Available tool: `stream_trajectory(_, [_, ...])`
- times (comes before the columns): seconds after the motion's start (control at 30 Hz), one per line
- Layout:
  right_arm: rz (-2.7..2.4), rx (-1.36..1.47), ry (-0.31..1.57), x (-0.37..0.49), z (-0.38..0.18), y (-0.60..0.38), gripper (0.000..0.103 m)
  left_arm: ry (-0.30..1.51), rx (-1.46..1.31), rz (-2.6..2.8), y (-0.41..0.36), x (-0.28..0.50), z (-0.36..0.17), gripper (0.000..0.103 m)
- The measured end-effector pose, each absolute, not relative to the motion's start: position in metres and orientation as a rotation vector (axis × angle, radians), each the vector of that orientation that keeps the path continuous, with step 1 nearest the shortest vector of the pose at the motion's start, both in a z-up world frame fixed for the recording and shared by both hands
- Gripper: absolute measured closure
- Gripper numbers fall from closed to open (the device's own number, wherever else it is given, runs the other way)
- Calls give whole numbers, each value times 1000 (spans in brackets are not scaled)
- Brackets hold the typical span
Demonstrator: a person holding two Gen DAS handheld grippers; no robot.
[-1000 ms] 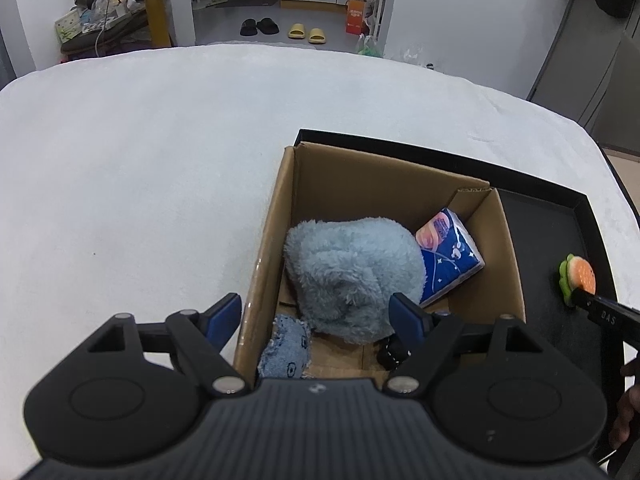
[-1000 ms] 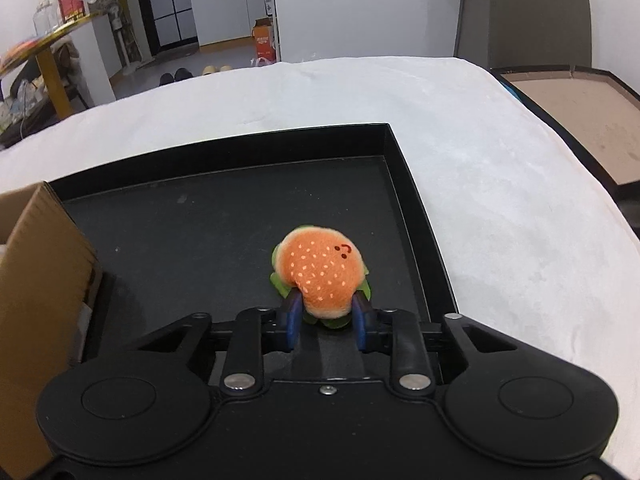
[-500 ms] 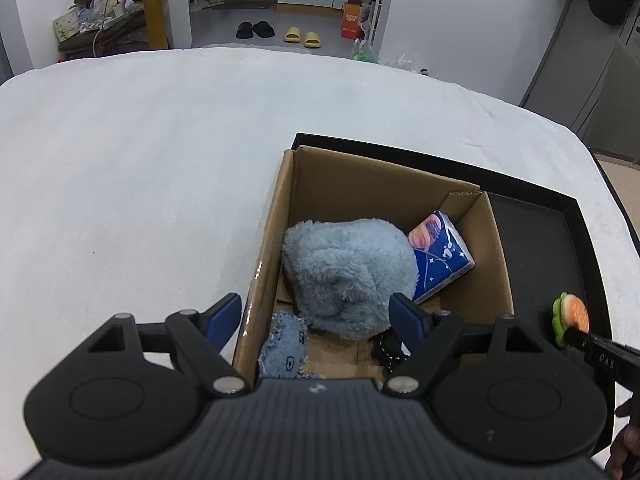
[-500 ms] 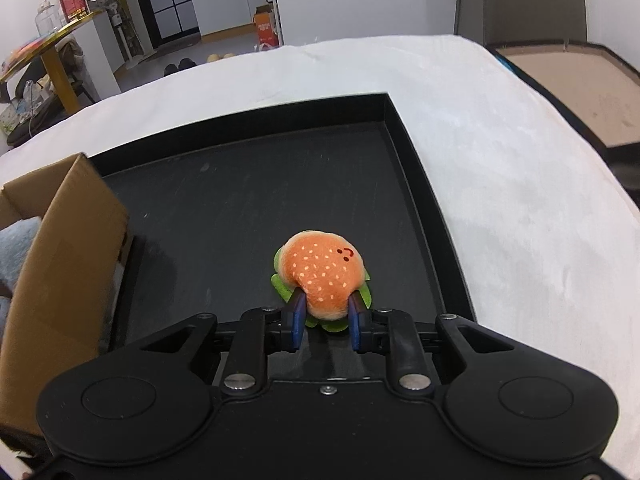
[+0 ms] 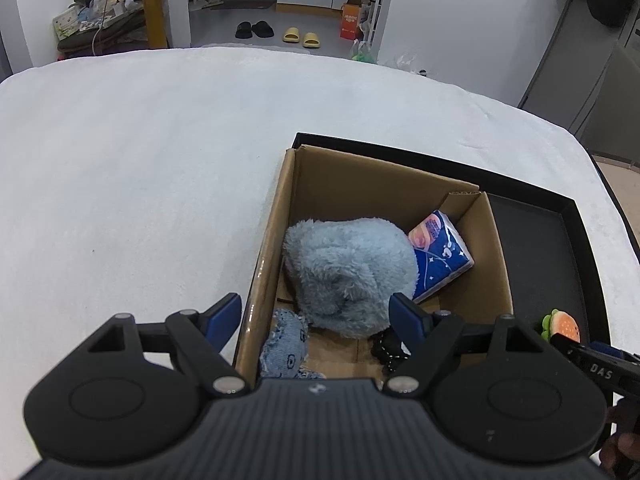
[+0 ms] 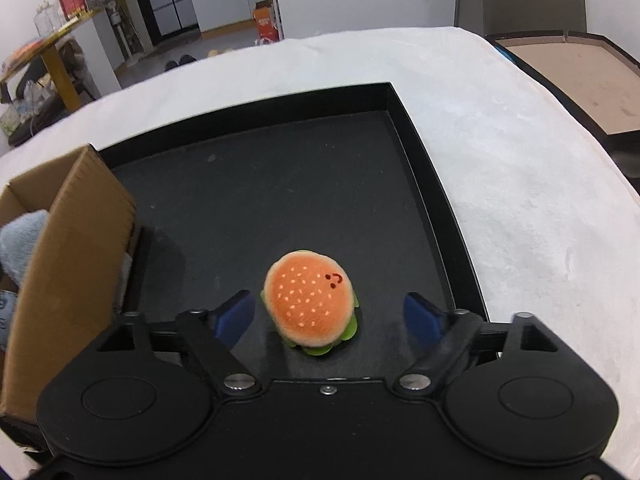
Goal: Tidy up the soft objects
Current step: 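Close the right gripper on the burger plush and lift it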
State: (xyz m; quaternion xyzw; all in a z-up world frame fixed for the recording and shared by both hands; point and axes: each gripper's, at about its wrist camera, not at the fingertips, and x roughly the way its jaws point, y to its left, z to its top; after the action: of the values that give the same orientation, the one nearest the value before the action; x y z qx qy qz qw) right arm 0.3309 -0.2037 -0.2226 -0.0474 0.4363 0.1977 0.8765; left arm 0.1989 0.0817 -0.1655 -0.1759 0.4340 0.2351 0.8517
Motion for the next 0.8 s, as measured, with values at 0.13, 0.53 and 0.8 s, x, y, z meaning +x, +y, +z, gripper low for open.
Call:
stream_trajectory(0.13, [419, -139, 927, 338, -231, -195, 18, 920, -368, 497, 81, 201, -166, 24])
stream_trajectory(0.53, [427, -173, 921, 336, -238, -196, 58, 932, -356, 503, 77, 206, -167, 22])
stream_trajectory(0.8, [418, -142, 920, 333, -225, -205, 62, 931, -352, 488, 78, 202, -169, 22])
